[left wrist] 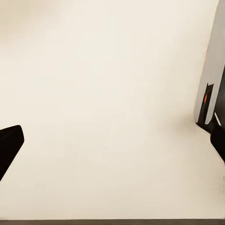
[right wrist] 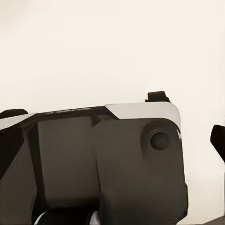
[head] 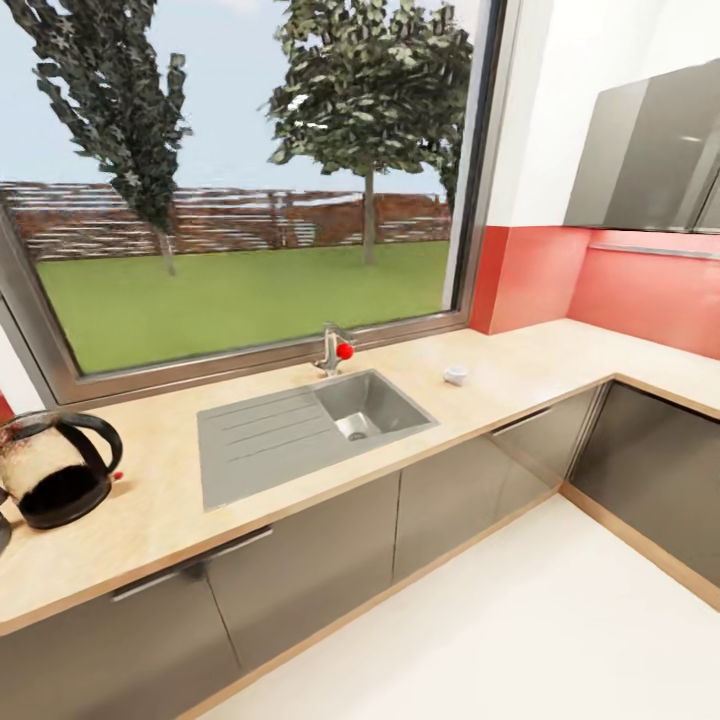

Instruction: Set up a coffee station on the kitchen countertop: keep the coffee maker on the countertop, move the bottle of coffee from the kitchen shelf to the counter next to the coffee maker, place a paper coffee filter on top of the coffee maker, put the saucer next to the coffee maker with the coffee cup on the saucer, and place the electric kettle next to the coffee maker.

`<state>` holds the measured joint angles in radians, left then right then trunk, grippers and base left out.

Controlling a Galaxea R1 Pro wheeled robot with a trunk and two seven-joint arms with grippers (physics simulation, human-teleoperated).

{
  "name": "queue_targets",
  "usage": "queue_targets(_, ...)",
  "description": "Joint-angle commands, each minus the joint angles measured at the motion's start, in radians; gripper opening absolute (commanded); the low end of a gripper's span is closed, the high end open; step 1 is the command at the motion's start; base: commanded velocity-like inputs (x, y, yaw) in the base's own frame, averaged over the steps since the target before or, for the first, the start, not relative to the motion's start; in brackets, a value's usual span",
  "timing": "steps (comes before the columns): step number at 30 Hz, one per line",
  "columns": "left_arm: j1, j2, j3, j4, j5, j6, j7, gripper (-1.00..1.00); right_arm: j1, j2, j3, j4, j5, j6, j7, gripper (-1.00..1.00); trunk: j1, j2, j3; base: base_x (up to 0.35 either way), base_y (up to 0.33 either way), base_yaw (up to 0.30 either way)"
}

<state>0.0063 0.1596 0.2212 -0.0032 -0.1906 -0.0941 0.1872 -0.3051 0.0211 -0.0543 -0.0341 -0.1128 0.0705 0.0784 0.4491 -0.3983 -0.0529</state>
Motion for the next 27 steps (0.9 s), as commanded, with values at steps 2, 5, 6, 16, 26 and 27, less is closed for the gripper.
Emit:
queue_targets(2,0.0,-0.001,0.009,-0.001,-0.01,-0.004,0.003,1.0,0.0,0.0,-0.005,-0.002,-0.009,-0.014,0.003,1.0,0.001,-0.002,-0.002,0.235,-0.202,0.0)
queue_targets(5,0.0,-0.004,0.009,-0.001,-0.01,-0.004,0.003,1.0,0.0,-0.004,-0.004,-0.003,-0.007,-0.028,0.003,1.0,0.001,-0.002,-0.002,0.252,-0.187,-0.039)
queue_targets(6,0.0,-0.005,0.009,-0.001,-0.01,-0.004,0.003,1.0,0.0,-0.005,-0.004,-0.003,-0.007,-0.029,0.003,1.0,0.001,-0.002,-0.002,0.267,-0.175,-0.165)
queue_targets(16,0.0,-0.008,0.011,-0.003,-0.007,-0.005,0.003,1.0,0.0,-0.009,-0.005,-0.001,-0.008,-0.03,0.007,1.0,0.001,-0.002,-0.002,0.273,-0.169,-0.248)
queue_targets(26,0.0,-0.023,0.009,-0.003,-0.012,-0.006,0.003,1.0,0.0,-0.008,-0.002,0.0,-0.003,-0.03,0.01,1.0,0.001,-0.002,-0.002,0.278,-0.163,-0.144)
queue_targets(27,0.0,-0.023,0.009,-0.003,-0.012,-0.006,0.003,1.0,0.0,-0.008,-0.002,-0.001,-0.002,-0.03,0.011,1.0,0.001,-0.002,-0.002,0.255,-0.186,-0.009)
